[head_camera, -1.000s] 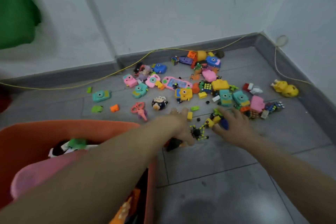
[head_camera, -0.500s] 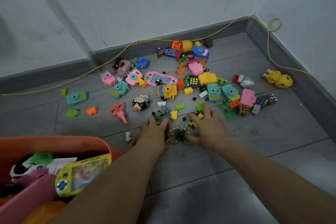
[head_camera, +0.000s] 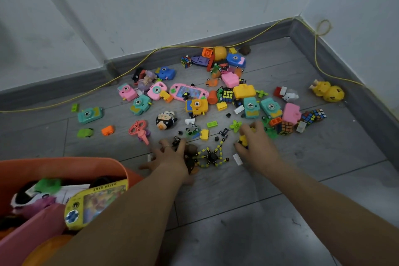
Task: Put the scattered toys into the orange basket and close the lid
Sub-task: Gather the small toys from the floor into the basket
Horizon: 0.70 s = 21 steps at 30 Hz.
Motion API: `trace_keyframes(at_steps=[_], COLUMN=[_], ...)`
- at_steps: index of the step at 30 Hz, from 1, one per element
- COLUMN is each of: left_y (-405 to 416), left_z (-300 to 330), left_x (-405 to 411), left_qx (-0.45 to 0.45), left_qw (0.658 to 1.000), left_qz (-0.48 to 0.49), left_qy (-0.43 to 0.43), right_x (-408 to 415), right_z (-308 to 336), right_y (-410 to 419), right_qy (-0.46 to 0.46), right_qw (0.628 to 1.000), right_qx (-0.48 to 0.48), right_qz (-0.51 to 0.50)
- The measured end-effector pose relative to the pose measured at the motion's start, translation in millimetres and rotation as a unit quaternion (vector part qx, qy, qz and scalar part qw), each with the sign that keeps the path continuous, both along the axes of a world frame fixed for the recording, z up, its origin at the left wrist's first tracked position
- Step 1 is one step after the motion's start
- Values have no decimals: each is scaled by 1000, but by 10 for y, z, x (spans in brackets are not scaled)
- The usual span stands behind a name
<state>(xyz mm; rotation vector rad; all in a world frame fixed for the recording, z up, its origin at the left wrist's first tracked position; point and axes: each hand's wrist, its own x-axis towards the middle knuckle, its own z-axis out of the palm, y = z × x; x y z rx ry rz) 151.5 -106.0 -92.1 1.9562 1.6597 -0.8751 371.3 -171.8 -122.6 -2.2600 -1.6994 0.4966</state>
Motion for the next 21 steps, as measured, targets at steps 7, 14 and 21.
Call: trace_keyframes(at_steps=[7, 14, 21], left_y=[-52, 8, 23], left_z=[-88, -158, -110], left_x=[55, 88, 140], left_qx=[21, 59, 54], left_qw=[995, 992, 986], left_qz=[47, -28, -37], left_qy=[-86, -107, -154], right_x=[434, 705, 280], right_z=[125, -135, -184], right_y=[55, -53, -58], right_qy=[-111, -13, -82], right_qw=[985, 982, 994], right_qx=[80, -49, 17], right_qz=[-105, -182, -71])
